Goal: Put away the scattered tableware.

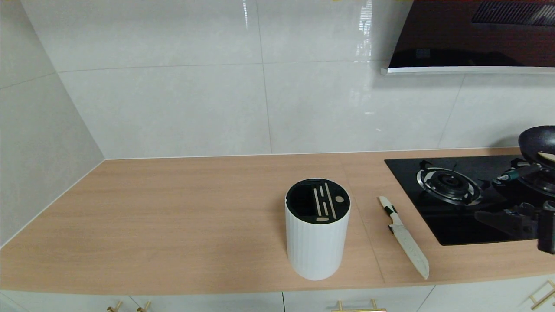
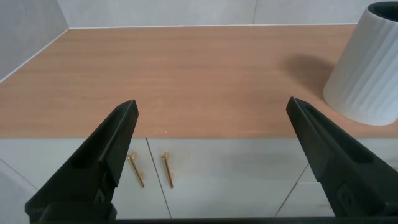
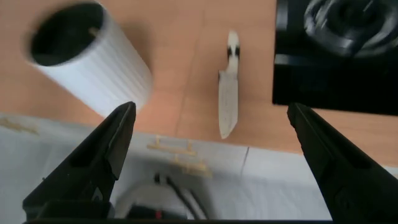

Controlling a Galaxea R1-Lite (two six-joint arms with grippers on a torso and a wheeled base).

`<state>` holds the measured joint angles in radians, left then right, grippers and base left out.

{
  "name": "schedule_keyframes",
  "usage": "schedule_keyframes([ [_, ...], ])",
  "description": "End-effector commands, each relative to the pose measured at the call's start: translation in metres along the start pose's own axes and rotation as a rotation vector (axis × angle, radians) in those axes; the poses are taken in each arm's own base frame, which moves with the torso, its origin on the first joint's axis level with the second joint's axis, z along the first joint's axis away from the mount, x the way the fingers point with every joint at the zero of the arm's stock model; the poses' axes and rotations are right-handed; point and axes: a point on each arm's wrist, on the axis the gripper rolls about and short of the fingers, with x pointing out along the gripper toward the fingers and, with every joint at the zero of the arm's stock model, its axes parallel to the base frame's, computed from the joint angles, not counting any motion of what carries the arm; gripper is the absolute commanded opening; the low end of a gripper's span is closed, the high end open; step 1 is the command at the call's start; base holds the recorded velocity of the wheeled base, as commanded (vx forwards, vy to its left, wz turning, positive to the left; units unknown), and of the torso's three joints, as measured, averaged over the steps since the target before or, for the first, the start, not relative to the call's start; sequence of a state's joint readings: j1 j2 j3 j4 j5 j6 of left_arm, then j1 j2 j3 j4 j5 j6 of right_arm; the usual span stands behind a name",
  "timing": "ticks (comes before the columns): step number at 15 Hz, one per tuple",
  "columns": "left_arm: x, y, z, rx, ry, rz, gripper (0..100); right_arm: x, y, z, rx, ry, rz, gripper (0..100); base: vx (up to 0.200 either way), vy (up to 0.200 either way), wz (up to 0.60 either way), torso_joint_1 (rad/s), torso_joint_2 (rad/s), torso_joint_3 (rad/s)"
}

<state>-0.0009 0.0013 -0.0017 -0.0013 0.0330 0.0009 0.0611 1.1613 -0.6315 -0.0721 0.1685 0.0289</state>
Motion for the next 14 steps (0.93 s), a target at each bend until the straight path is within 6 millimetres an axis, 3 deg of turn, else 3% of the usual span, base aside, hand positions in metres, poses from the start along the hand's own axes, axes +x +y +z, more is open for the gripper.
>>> schedule_keyframes([
  [1,0.0,0.0,0.0,-0.001,0.0,0.0,100,0.109,-0.004,0.001,-0.035,0.175,-0.036,100,0.0,0.0,0.0,0.0,0.0,0.0],
  [3,0.0,0.0,0.0,-0.001,0.0,0.0,100,0.147,-0.004,-0.012,-0.068,0.186,-0.089,100,0.0,0.0,0.0,0.0,0.0,0.0],
  [5,0.0,0.0,0.0,0.001,0.0,0.0,100,0.17,-0.002,-0.029,-0.092,0.237,-0.119,100,0.0,0.0,0.0,0.0,0.0,0.0],
  [14,0.0,0.0,0.0,0.002,0.0,-0.001,100,0.227,-0.006,-0.071,-0.103,0.267,-0.14,100,0.0,0.0,0.0,0.0,0.0,0.0],
])
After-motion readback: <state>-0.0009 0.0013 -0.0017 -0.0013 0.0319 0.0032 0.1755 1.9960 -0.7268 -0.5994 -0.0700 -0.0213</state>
